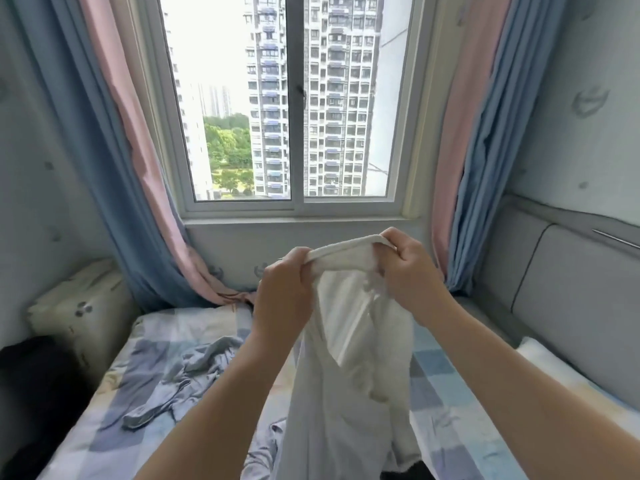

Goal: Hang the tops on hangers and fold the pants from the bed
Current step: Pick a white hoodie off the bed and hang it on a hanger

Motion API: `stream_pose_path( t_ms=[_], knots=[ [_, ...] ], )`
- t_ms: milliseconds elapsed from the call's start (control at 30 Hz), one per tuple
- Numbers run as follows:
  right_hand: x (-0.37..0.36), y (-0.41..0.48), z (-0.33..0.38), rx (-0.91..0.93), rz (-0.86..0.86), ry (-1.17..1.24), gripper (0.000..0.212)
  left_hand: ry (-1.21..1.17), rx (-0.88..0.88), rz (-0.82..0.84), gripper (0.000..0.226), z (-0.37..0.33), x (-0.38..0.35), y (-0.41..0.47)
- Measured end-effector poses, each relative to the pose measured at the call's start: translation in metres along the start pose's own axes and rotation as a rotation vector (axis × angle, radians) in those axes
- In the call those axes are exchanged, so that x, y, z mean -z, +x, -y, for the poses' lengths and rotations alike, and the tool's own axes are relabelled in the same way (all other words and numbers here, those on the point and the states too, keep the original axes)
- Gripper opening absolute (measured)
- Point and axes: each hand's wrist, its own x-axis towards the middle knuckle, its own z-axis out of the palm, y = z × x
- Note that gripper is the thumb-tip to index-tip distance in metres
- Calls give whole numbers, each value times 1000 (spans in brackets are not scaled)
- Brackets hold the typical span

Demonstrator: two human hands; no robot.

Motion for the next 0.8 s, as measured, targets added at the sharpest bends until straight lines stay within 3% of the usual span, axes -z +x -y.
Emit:
stream_pose_path(
  t_ms=[133, 233, 367, 567, 667, 800],
  knots=[
    [-3, 5, 10, -47, 113, 55, 27, -256, 192, 86, 33, -9, 6, 31],
    [-2, 11, 16, -10, 177, 38, 28, -301, 123, 47, 33, -30, 13, 50],
    [0, 12, 0, 17, 239, -179, 29, -306, 26, -39, 26, -53, 33, 75],
    [12, -3, -63, -247, 143, -462, 10, -377, 62, -153, 27, -58, 57, 99],
    [21, -2, -69, -322, 126, -414, 17, -325, 120, -95, 27, -41, 45, 96],
    [24, 1, -55, -310, 122, -206, 25, -256, 334, -22, 27, 2, 18, 82]
  ],
)
